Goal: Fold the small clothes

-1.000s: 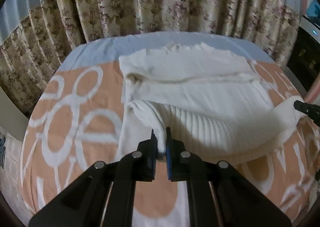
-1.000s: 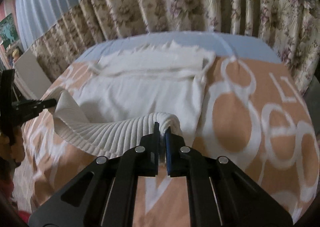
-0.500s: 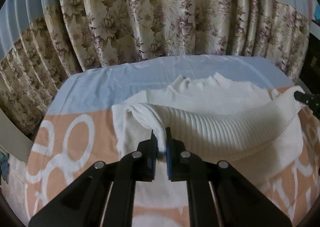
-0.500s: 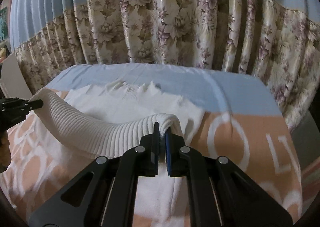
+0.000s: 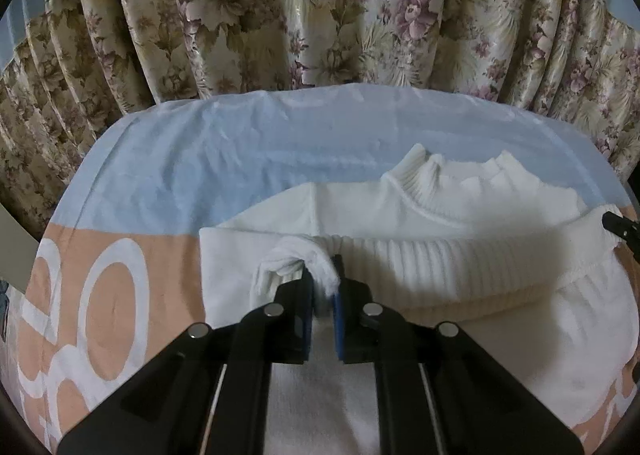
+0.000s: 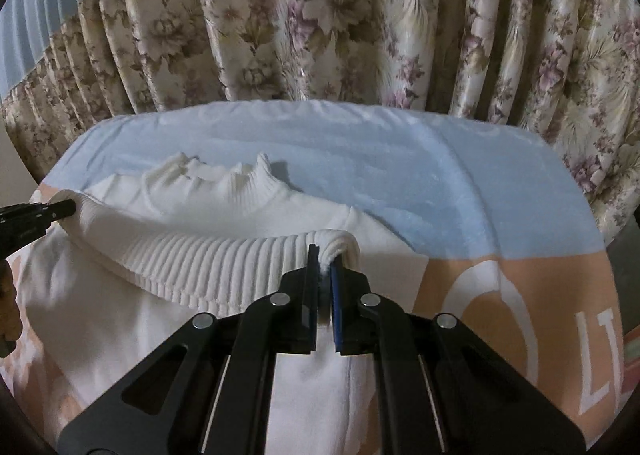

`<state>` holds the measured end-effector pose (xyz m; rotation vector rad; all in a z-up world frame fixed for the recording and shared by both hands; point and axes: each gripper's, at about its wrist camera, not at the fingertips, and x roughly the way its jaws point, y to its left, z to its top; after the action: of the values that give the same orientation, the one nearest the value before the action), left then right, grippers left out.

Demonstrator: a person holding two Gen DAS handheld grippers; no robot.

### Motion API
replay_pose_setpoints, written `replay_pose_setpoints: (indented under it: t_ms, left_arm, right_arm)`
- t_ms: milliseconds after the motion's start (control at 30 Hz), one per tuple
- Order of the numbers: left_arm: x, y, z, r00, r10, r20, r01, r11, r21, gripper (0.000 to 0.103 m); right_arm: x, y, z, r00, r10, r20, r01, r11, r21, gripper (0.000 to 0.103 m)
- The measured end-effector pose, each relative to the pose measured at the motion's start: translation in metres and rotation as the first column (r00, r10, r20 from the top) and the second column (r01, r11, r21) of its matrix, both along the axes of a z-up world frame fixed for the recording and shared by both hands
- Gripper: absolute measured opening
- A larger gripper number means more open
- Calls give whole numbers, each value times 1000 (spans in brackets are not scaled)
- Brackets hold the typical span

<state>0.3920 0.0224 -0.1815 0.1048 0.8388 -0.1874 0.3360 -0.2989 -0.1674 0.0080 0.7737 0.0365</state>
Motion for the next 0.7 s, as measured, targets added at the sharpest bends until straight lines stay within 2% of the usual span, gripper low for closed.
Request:
replay_pose_setpoints:
  t_ms: [100,133,167,200,233,267,300,367,433,467,567,633,700]
  left_arm:
    - [5,-4,-4,1000,-11,-19,11,1000,25,13]
    - [5,-4,-4,1000,-15,-26,16,999,31,17]
    - [6,-4,-3,999,-17,-34,19,999,36,21]
    - [6,-2,0,999,-16,-35,17,999,32,24]
    - [5,1,6,1000,-10,-27,11,1000,25,35]
    - [4,5,12,1000,-1,-16,2,1000,23,53]
    - [4,9,17,1000,1,-8,-1,1000,16,57]
    - [4,23,31,1000,17,1,-17,1000,-13,58]
    - [3,33,38,999,44,2,-44,999,-28,58]
    - [-2,40,39,998,55,-4,-55,998,-33,58]
    - [-18,46,31,998,47,-31,-47,999,-13,58]
    - [-36,47,21,999,35,-42,-34,999,17,58]
    - [-53,47,9,998,33,-57,-30,998,46,58]
  right_arm:
    - [10,-3,-10,999,-10,-32,10,1000,7,6]
    - [13,-4,-12,999,-15,-39,15,1000,12,6]
    - [14,-4,-12,999,-22,-43,22,1000,8,8]
    - [15,-4,-12,999,-28,-45,28,1000,0,14]
    - [15,-4,-10,999,-27,-45,27,1000,-5,23]
    - [13,-6,-5,999,-24,-29,24,1000,2,27]
    - [10,-8,1,1000,-20,-6,20,1000,16,30]
    - [4,-15,15,999,-25,32,23,999,49,33]
    - [1,-22,26,997,-51,50,48,997,65,43]
    - [0,-25,29,997,-61,52,57,996,66,44]
    - [-12,-27,28,997,-64,36,62,997,50,45]
    - [-25,-25,19,999,-53,11,53,998,38,51]
    - [-40,-22,9,999,-42,-11,43,999,27,52]
